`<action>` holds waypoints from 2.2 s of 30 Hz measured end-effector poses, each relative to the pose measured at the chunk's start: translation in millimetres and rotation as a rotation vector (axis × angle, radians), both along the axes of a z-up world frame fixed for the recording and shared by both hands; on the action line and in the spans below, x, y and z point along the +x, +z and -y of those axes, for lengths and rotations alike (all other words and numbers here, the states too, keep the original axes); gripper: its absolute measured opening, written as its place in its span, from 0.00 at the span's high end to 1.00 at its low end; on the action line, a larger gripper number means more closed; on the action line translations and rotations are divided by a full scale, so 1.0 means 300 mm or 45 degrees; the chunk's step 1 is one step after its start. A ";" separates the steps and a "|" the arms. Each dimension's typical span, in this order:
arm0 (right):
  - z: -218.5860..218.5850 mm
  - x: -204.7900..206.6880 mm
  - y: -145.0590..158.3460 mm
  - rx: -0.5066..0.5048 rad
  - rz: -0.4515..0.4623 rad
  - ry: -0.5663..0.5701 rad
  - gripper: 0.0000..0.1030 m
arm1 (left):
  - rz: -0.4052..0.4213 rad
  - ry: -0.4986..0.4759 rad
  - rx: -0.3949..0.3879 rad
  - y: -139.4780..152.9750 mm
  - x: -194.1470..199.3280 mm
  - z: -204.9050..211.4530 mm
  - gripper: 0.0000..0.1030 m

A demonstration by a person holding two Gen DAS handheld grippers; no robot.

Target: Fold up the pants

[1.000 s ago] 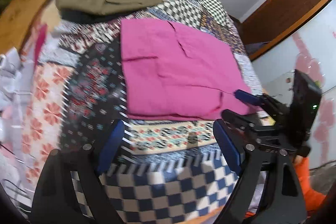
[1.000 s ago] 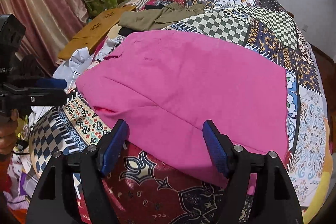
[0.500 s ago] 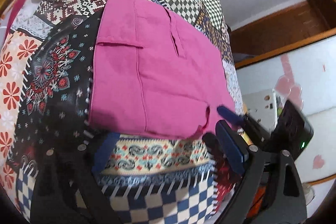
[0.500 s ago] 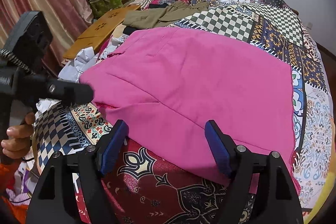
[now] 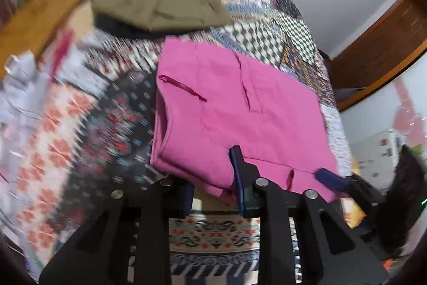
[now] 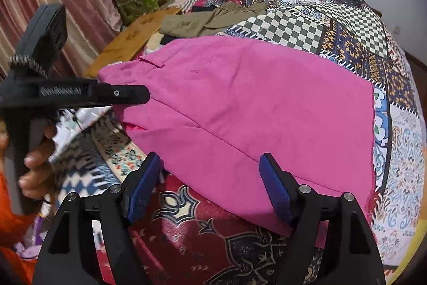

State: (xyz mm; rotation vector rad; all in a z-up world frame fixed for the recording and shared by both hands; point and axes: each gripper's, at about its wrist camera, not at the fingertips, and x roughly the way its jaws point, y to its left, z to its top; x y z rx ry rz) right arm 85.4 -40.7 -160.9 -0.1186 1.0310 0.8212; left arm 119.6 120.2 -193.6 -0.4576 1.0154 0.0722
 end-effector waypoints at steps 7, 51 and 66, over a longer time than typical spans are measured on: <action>0.109 -0.003 0.038 0.069 0.008 -0.112 0.29 | 0.119 0.023 0.411 0.127 -0.066 -0.007 0.78; 0.240 0.019 -0.038 0.072 -0.024 -0.230 0.27 | 0.127 -0.679 0.134 0.191 0.138 0.487 0.62; 0.254 0.026 -0.029 0.088 -0.049 -0.254 0.27 | 0.100 -0.416 0.488 0.173 0.391 0.231 0.31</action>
